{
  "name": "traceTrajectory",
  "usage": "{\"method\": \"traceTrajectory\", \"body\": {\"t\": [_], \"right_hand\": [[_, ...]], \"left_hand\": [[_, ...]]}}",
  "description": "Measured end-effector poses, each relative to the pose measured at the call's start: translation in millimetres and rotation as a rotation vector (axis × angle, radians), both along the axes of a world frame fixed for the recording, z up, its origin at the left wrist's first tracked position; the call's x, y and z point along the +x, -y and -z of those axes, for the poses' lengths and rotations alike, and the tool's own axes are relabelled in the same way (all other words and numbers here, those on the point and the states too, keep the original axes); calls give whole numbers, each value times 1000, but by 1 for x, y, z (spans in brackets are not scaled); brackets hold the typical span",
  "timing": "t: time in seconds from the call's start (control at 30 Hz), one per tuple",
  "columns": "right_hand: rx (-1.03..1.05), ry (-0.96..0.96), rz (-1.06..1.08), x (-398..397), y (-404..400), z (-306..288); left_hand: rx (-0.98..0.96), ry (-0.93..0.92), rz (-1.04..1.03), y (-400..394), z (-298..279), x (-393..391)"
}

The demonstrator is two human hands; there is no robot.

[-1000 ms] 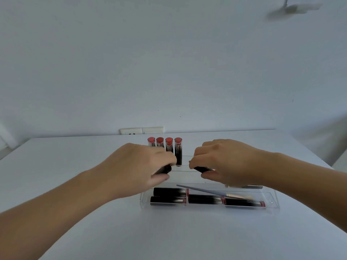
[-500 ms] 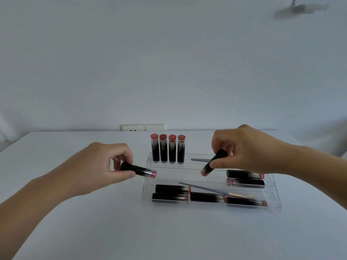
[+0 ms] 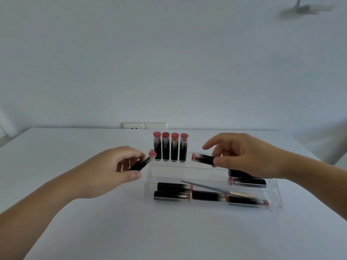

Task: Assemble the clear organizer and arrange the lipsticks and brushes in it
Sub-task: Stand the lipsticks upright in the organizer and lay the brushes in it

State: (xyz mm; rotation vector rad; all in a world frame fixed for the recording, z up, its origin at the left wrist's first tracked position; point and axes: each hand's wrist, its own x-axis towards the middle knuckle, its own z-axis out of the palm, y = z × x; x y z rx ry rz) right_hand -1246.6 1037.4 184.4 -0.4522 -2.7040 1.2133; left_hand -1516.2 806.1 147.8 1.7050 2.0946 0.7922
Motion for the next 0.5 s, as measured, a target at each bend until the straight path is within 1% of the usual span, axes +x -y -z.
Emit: {"method": "traceTrajectory", "body": {"t": [0.13, 0.2, 0.33, 0.43, 0.5], "right_hand": [[-141, -22, -52, -1, 3, 5], [-177, -41, -84, -1, 7, 5], [-164, -85, -147, -2, 17, 6], [-127, -147, -106, -6, 25, 9], [-85, -199, -49, -10, 30, 11]], "left_hand": [[182, 272, -40, -4, -3, 18], [263, 311, -56, -7, -2, 26], [357, 276, -91, -14, 3, 34], [415, 208, -106, -18, 13, 37], [456, 117, -144, -18, 19, 38]]}}
